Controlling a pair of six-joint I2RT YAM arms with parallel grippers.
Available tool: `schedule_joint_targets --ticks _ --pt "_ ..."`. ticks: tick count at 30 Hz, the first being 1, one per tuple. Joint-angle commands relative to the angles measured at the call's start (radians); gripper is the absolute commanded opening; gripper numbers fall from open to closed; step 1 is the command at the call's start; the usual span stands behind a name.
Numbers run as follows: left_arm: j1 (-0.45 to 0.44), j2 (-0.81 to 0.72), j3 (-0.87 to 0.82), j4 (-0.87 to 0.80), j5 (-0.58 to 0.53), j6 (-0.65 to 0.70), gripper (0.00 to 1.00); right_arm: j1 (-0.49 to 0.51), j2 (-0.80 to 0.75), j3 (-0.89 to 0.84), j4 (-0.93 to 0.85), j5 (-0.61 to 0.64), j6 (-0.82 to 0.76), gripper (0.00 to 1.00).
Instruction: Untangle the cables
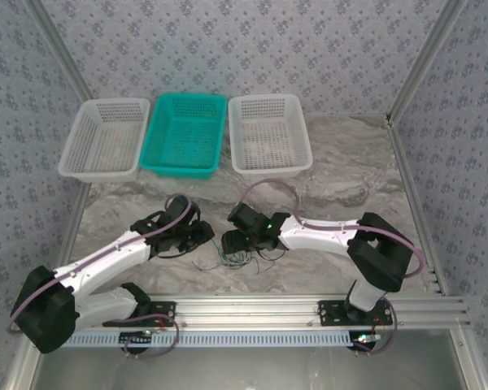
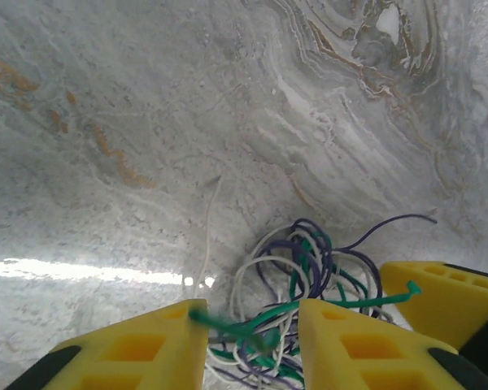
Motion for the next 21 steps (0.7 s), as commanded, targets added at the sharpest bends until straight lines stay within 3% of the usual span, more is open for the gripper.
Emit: schedule_joint_targets --ticks 1,5,7,12,16,21 --pt "-0.009 0.005 -0.02 0.052 -0.025 -0.056 0.28 0.008 0.033 0.005 0.03 0.016 0.033 0.68" --pt "-0.008 0.025 -0.039 0.056 -0.028 -0.057 0.14 0.008 0.049 0.002 0.039 0.029 0.033 0.52" --pt "-0.009 0.046 -0.042 0.048 -0.028 -0.056 0.0 0.005 0.052 0.003 0.041 0.023 0.027 0.43" --pt "-0.007 0.071 -0.053 0.015 -0.058 -0.075 0.0 -0.004 0.033 -0.014 0.044 0.024 0.026 0.01" --pt "0.02 -0.019 -0.062 -0.039 -0.133 -0.076 0.0 -0.034 -0.042 -0.085 0.077 0.034 0.055 0.0" --pt "0.145 -0.174 -0.054 -0.158 -0.157 -0.014 0.0 -0.149 -0.236 -0.302 0.185 0.039 0.185 0.0"
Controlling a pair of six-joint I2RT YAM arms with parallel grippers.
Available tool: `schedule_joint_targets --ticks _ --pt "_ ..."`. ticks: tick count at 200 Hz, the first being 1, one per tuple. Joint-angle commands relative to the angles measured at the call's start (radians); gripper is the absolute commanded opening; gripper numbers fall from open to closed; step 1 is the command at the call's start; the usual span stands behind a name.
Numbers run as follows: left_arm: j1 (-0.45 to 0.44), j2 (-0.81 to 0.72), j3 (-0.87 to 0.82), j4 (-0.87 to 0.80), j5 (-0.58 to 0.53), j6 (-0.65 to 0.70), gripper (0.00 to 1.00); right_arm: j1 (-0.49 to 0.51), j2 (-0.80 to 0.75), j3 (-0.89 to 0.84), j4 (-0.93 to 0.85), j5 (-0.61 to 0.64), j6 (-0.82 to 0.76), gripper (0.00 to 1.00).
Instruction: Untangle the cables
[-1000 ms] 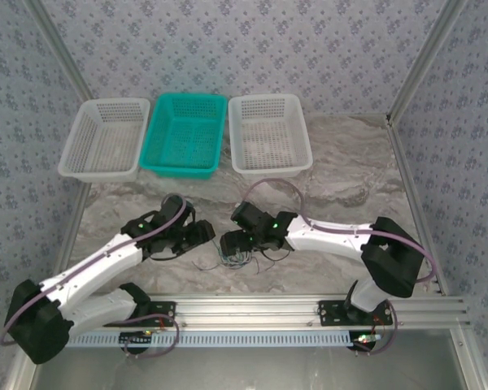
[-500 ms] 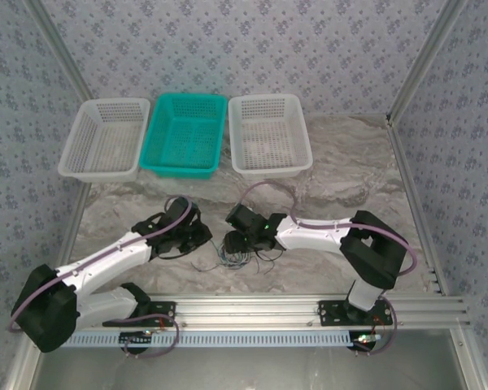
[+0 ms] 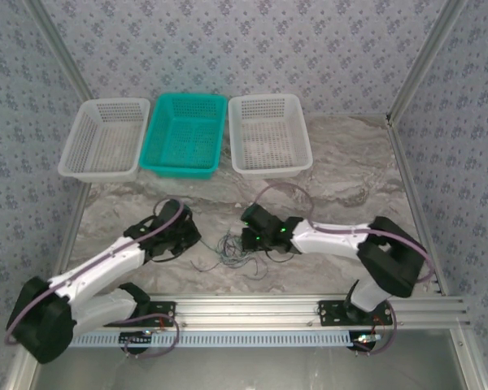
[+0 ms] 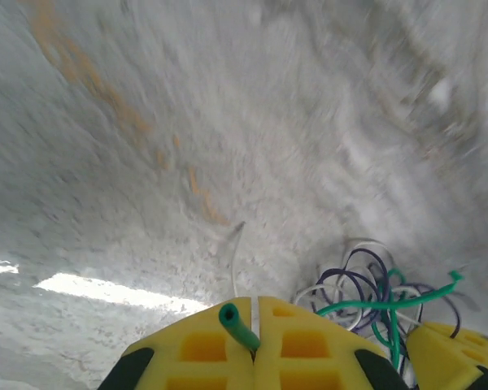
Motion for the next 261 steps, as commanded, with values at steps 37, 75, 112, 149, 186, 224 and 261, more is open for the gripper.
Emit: schedule_joint_targets --ticks 37,75,112,149,186,224,261 --pt "0.163 -0.158 -0.009 -0.149 -0.005 0.076 0.0 -0.243 -0.327 -0.346 0.092 0.009 0.196 0.02" --pt "0.141 -0.077 -0.026 0.049 0.15 0.123 0.0 -0.22 -0.38 -0.289 -0.08 0.049 0.106 0.16" --pt "0.03 0.005 0.049 0.062 0.082 0.201 0.0 -0.076 -0.47 -0.098 -0.264 0.251 -0.069 0.63" --pt "0.01 0.066 0.066 0.085 0.071 0.202 0.0 0.038 -0.311 0.103 -0.253 0.186 -0.193 0.65" --pt "0.004 0.061 0.061 0.066 0.044 0.186 0.0 0.157 -0.019 0.312 -0.265 0.19 -0.21 0.67" --pt "0.003 0.017 0.051 0.037 0.001 0.179 0.0 0.176 0.171 0.38 -0.226 0.123 -0.161 0.76" --pt "0.004 -0.001 0.053 0.009 -0.025 0.181 0.0 0.169 0.262 0.352 -0.163 0.065 -0.127 0.69"
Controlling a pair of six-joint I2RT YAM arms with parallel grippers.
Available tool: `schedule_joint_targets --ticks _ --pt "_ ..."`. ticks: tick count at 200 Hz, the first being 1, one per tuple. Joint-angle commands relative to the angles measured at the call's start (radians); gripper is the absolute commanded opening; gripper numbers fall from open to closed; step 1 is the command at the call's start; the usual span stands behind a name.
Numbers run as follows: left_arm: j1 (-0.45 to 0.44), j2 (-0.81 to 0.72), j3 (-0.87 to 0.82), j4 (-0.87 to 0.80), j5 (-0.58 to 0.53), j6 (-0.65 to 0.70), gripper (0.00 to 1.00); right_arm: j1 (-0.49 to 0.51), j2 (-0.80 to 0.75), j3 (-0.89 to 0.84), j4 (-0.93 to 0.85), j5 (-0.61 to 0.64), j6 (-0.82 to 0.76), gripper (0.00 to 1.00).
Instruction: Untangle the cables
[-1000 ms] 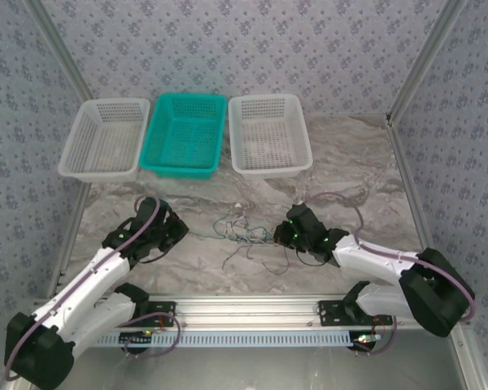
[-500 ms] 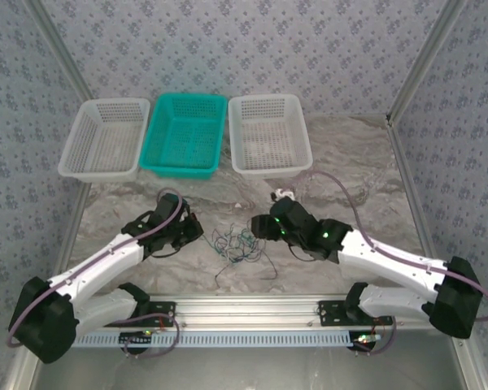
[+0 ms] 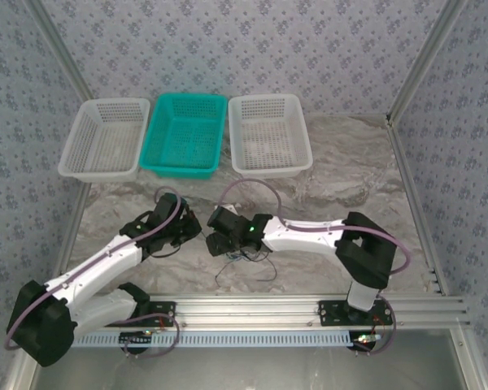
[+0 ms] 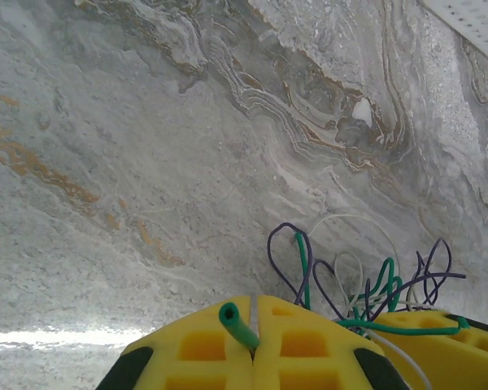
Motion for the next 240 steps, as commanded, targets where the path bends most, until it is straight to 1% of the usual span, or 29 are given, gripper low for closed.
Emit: schedule_joint_targets --ticks 1,2,3,14,23,35,50,77,102,120,127,154,168,184,195,211,222,234,240 --pt "-0.004 -0.021 0.011 -0.04 -0.04 0.004 0.0 -0.008 0.039 0.001 0.038 -0.059 0.034 0.67" --pt "-0.005 -0.022 0.011 -0.04 -0.041 0.003 0.0 -0.008 0.039 0.001 0.038 -0.059 0.034 0.67" --pt "-0.005 -0.022 0.011 -0.041 -0.042 0.003 0.0 -0.009 0.041 -0.001 0.042 -0.061 0.034 0.62" --pt "-0.006 -0.026 0.009 -0.049 -0.052 -0.003 0.0 -0.013 0.038 -0.013 0.049 -0.055 0.041 0.38" --pt "-0.005 -0.03 0.008 -0.065 -0.071 -0.012 0.0 -0.018 0.018 -0.037 0.054 -0.025 0.054 0.23" --pt "-0.004 -0.04 0.01 -0.1 -0.107 -0.028 0.0 -0.036 -0.031 -0.079 0.073 -0.001 0.064 0.09" --pt "-0.001 -0.058 0.01 -0.14 -0.15 -0.044 0.0 -0.07 -0.108 -0.137 0.101 0.006 0.072 0.0" --pt "0.034 -0.095 0.008 -0.162 -0.169 -0.025 0.0 -0.151 -0.259 -0.266 0.111 0.023 0.103 0.0" --pt "0.121 -0.13 0.016 -0.208 -0.156 0.003 0.0 -0.266 -0.429 -0.396 0.084 0.062 0.143 0.0" --pt "0.19 -0.153 0.017 -0.223 -0.12 0.034 0.0 -0.412 -0.59 -0.52 0.036 0.063 0.192 0.0" --pt "0.208 -0.159 0.018 -0.228 -0.113 0.045 0.0 -0.49 -0.673 -0.569 0.014 0.056 0.207 0.0" --pt "0.238 -0.165 0.036 -0.244 -0.115 0.074 0.0 -0.735 -0.925 -0.656 -0.112 0.049 0.214 0.0" --pt "0.243 -0.161 0.036 -0.241 -0.115 0.073 0.0 -0.829 -1.021 -0.666 -0.173 0.04 0.206 0.0" --pt "0.244 -0.152 0.03 -0.227 -0.11 0.065 0.0 -0.91 -1.079 -0.678 -0.194 0.01 0.196 0.0" --pt "0.245 -0.144 0.023 -0.212 -0.1 0.058 0.0 -0.935 -1.086 -0.684 -0.189 -0.016 0.189 0.0" --pt "0.245 -0.134 0.018 -0.193 -0.082 0.05 0.0 -0.923 -1.069 -0.707 -0.149 -0.059 0.188 0.0" --pt "0.244 -0.127 0.012 -0.158 -0.047 0.055 0.0 -0.886 -1.021 -0.726 -0.091 -0.109 0.174 0.0" --pt "0.242 -0.12 0.002 -0.091 0.011 0.068 0.0 -0.826 -0.951 -0.718 -0.065 -0.127 0.146 0.0" --pt "0.238 -0.115 -0.002 -0.059 0.039 0.074 0.0 -0.781 -0.91 -0.701 -0.067 -0.119 0.127 0.04"
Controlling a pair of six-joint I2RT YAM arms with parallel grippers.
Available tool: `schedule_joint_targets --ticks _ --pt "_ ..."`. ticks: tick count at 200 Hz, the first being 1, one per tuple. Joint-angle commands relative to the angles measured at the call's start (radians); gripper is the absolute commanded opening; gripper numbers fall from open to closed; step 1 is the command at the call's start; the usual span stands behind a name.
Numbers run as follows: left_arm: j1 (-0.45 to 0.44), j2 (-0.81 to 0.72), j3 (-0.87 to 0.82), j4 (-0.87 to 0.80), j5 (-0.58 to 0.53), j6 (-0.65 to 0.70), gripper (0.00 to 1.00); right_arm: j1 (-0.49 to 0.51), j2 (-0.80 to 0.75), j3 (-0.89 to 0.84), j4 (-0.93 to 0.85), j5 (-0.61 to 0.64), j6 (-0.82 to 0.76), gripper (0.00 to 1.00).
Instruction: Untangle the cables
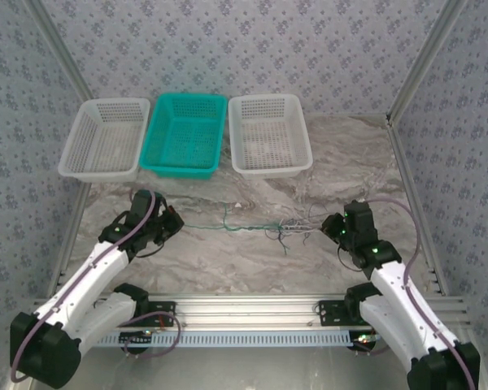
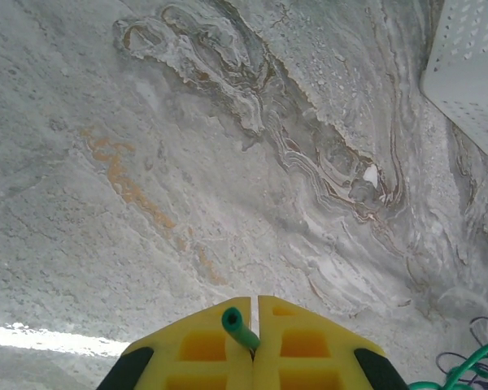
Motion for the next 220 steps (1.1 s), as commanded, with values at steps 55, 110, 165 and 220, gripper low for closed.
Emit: schedule_joint_targets --ticks 55,110,165,220 --pt "-0.093 0.061 0.052 0.141 -0.004 0.153 0.0 0.401 0.301 0.336 -0.266 0.275 -0.225 0.68" --pt "-0.155 0.083 0.079 0.16 -0.048 0.163 0.0 0.577 0.481 0.582 -0.087 0.052 -0.297 0.71" --pt "-0.162 0.09 0.077 0.177 -0.06 0.155 0.0 0.653 0.735 0.647 0.074 -0.049 -0.243 0.68" --pt "-0.164 0.093 0.069 0.176 -0.073 0.158 0.0 0.656 0.824 0.63 0.163 -0.095 -0.18 0.12"
